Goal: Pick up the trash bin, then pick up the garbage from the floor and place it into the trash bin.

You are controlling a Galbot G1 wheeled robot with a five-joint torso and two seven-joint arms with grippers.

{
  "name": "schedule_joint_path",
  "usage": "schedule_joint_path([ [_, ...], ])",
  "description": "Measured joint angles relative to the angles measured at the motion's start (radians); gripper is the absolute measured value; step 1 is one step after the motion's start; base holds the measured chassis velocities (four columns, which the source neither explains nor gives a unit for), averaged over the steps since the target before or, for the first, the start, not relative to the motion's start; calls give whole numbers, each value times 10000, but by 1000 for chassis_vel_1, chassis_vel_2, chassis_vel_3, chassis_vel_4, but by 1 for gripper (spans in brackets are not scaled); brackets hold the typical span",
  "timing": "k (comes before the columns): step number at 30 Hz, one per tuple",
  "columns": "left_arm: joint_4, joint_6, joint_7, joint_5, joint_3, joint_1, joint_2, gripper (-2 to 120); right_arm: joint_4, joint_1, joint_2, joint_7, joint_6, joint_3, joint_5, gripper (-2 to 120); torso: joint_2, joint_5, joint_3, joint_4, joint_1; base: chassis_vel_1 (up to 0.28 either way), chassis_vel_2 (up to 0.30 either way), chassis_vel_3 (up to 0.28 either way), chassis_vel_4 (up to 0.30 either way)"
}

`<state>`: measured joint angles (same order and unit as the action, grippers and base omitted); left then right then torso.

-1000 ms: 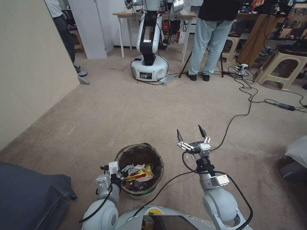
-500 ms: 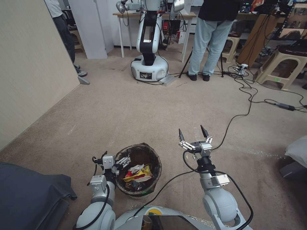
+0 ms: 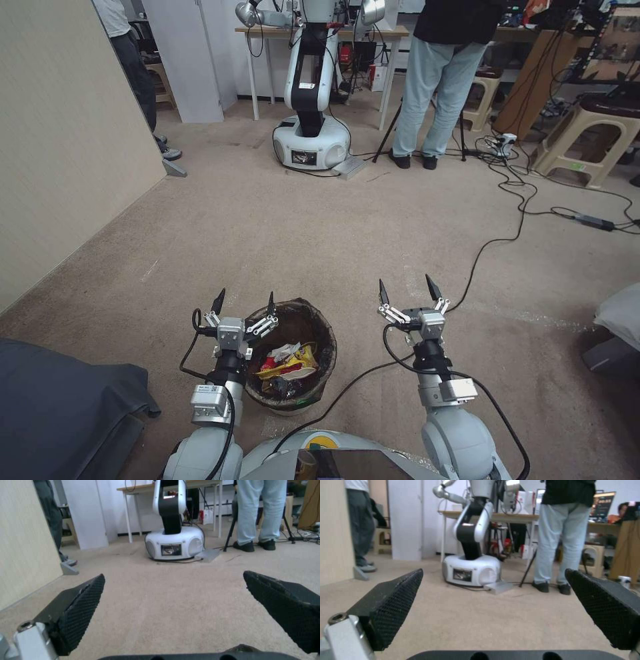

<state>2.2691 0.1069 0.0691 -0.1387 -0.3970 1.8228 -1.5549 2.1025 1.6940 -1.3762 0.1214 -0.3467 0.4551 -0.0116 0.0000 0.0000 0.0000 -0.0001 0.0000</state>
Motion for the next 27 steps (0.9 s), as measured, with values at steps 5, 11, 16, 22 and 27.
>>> schedule_joint_path([
  [5,-10,11,18,-3,4,1,-1,100,-23,42,-30,80,-16,3,83,100,0,0,0,1,0,0,0,0,0],
  [11,-12,-11,34,9,9,2,-1,100,-29,40,-30,82,-19,7,84,100,0,0,0,1,0,0,0,0,0],
  [16,-13,-34,41,21,8,3,0,100,-30,37,-29,80,-20,7,84,100,0,0,0,1,0,0,0,0,0],
  [22,-17,-58,51,36,9,3,1,100,-30,35,-28,74,-19,7,81,100,0,0,0,1,0,0,0,0,0],
  [27,-16,-65,53,41,9,3,1,100,-30,34,-28,72,-20,7,80,100,0,0,0,1,0,0,0,0,0],
])
